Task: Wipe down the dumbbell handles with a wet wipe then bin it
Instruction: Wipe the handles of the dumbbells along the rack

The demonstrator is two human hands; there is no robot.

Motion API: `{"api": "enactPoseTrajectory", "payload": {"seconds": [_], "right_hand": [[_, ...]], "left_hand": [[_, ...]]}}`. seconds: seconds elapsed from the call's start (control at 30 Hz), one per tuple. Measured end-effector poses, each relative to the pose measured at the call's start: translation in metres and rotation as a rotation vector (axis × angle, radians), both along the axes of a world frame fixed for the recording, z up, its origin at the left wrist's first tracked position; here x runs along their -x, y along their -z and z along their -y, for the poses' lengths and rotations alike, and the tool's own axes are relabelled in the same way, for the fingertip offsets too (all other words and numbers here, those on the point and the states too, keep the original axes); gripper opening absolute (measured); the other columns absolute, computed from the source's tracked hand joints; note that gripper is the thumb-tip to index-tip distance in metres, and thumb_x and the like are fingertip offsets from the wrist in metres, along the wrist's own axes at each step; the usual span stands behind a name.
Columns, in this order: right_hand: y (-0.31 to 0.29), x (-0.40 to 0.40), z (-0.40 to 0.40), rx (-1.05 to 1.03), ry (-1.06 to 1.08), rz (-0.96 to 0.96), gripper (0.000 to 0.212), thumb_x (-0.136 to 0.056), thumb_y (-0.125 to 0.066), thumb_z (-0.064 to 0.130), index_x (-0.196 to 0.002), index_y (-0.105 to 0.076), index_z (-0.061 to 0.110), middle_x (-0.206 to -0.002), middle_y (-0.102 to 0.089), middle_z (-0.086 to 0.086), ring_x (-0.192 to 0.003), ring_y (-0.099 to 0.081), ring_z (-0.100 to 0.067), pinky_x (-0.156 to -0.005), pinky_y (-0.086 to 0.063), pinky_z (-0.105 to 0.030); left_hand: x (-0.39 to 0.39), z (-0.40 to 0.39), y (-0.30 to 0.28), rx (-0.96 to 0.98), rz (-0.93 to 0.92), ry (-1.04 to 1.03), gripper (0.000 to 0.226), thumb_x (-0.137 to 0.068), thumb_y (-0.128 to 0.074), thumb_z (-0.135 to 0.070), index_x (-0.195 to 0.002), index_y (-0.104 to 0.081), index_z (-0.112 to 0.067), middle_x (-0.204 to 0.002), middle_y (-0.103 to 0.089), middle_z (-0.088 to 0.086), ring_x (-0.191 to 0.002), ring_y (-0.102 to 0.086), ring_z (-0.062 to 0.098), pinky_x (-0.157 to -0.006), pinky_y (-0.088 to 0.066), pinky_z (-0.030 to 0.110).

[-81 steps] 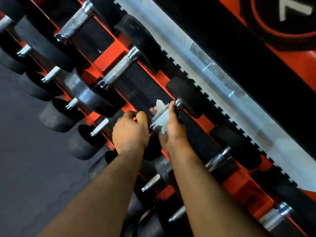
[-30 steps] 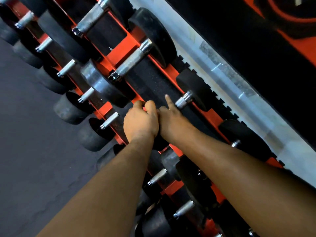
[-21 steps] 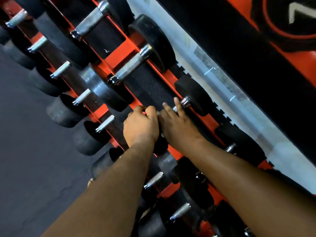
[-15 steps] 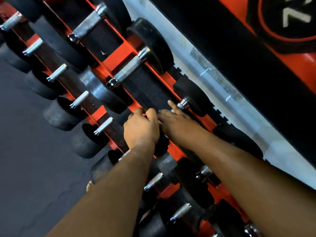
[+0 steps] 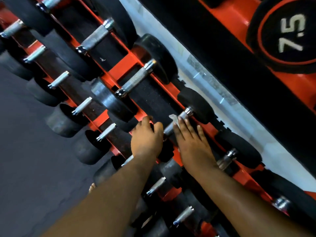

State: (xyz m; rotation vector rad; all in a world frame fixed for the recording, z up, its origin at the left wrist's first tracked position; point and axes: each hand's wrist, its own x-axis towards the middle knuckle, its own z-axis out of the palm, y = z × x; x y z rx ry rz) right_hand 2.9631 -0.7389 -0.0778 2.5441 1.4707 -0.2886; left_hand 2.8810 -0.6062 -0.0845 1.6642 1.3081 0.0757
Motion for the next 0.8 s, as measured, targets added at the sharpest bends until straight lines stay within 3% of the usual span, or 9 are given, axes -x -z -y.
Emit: {"api": "enactPoseTrajectory", "payload": {"seconds": [0.1,0.2,0.3,0.4,0.53,0.63,0.7,0.77,0.8], "right_hand": [[-0.005,0.002,-0.023,-0.072,0.01,-0.109,0.072,-0.094,-0.051,0.018,-0.159,-0.019,0.017,-0.166,-0.017,-0.004,-0.152,-0.019,-0.021,-0.12,-0.029,-0.048],[-0.009,0.001,-0.066,-0.149,-0.024,-0.193,0.067,-0.099,-0.048,0.014,-0.159,-0.019,0.018,-0.167,-0.017,-0.003,-0.153,-0.015,-0.02,-0.122,-0.024,-0.046],[-0.013,0.002,-0.106,-0.189,-0.076,-0.188,0.071,-0.094,-0.051,0.01,-0.158,-0.022,0.016,-0.166,-0.02,-0.005,-0.153,-0.015,-0.022,-0.122,-0.021,-0.048],[-0.013,-0.002,-0.149,-0.193,-0.204,-0.064,0.071,-0.086,-0.051,0.008,-0.154,-0.034,0.013,-0.163,-0.028,-0.008,-0.151,-0.025,-0.024,-0.12,-0.025,-0.051],[-0.003,-0.011,-0.192,-0.011,-0.423,0.032,0.065,-0.087,-0.025,0.016,-0.149,-0.043,0.007,-0.16,-0.035,-0.01,-0.15,-0.027,-0.027,-0.12,-0.023,-0.057],[0.013,-0.025,-0.209,-0.019,-0.515,0.05,0.058,-0.085,-0.028,0.011,-0.132,-0.06,0.003,-0.143,-0.055,-0.012,-0.14,-0.044,-0.032,-0.118,-0.024,-0.059],[0.017,-0.029,-0.226,-0.047,-0.552,0.101,0.048,-0.08,-0.035,0.006,-0.117,-0.066,0.004,-0.116,-0.064,-0.011,-0.119,-0.058,-0.034,-0.118,-0.024,-0.057],[0.009,-0.032,-0.251,0.113,-0.57,0.031,0.035,-0.082,-0.039,0.005,-0.106,-0.064,0.009,-0.096,-0.062,-0.009,-0.099,-0.062,-0.031,-0.121,-0.019,-0.058],[0.004,-0.031,-0.263,0.234,-0.564,-0.027,0.031,-0.088,-0.04,0.009,-0.108,-0.063,0.011,-0.099,-0.064,-0.008,-0.1,-0.062,-0.029,-0.123,-0.015,-0.056]], "left_hand": [[0.025,-0.015,0.002,-0.059,0.102,0.014,0.03,-0.099,-0.052,-0.035,-0.123,-0.063,-0.022,-0.118,-0.068,0.007,-0.113,-0.059,0.026,-0.094,-0.046,0.038],[0.04,-0.038,-0.008,-0.144,0.132,-0.048,0.024,-0.094,-0.052,-0.042,-0.113,-0.064,-0.033,-0.101,-0.07,-0.011,-0.098,-0.064,0.014,-0.085,-0.049,0.036],[0.043,-0.073,-0.027,-0.262,0.127,-0.154,0.013,-0.097,-0.057,-0.035,-0.101,-0.067,-0.028,-0.088,-0.069,-0.011,-0.086,-0.063,0.013,-0.073,-0.043,0.032],[0.025,-0.121,-0.033,-0.35,0.085,-0.343,0.014,-0.094,-0.056,-0.035,-0.095,-0.063,-0.023,-0.1,-0.064,0.0,-0.098,-0.059,0.024,-0.082,-0.046,0.039],[-0.011,-0.181,-0.019,-0.047,-0.176,-0.379,0.041,-0.095,-0.048,-0.044,-0.123,-0.059,-0.017,-0.134,-0.053,0.013,-0.129,-0.047,0.037,-0.102,-0.039,0.049],[-0.016,-0.188,-0.01,0.043,-0.102,-0.363,0.041,-0.093,-0.041,-0.046,-0.118,-0.063,-0.02,-0.127,-0.064,0.011,-0.118,-0.058,0.037,-0.102,-0.045,0.046],[-0.013,-0.184,-0.009,0.001,-0.074,-0.372,0.035,-0.092,-0.043,-0.044,-0.109,-0.065,-0.024,-0.117,-0.068,0.007,-0.109,-0.061,0.035,-0.097,-0.048,0.045],[-0.014,-0.181,-0.007,-0.021,-0.089,-0.368,0.036,-0.092,-0.042,-0.044,-0.11,-0.066,-0.024,-0.116,-0.069,0.006,-0.107,-0.062,0.034,-0.095,-0.049,0.044],[-0.014,-0.181,-0.007,-0.034,-0.09,-0.364,0.039,-0.091,-0.041,-0.045,-0.111,-0.066,-0.024,-0.116,-0.069,0.006,-0.107,-0.062,0.034,-0.095,-0.05,0.044]]}}
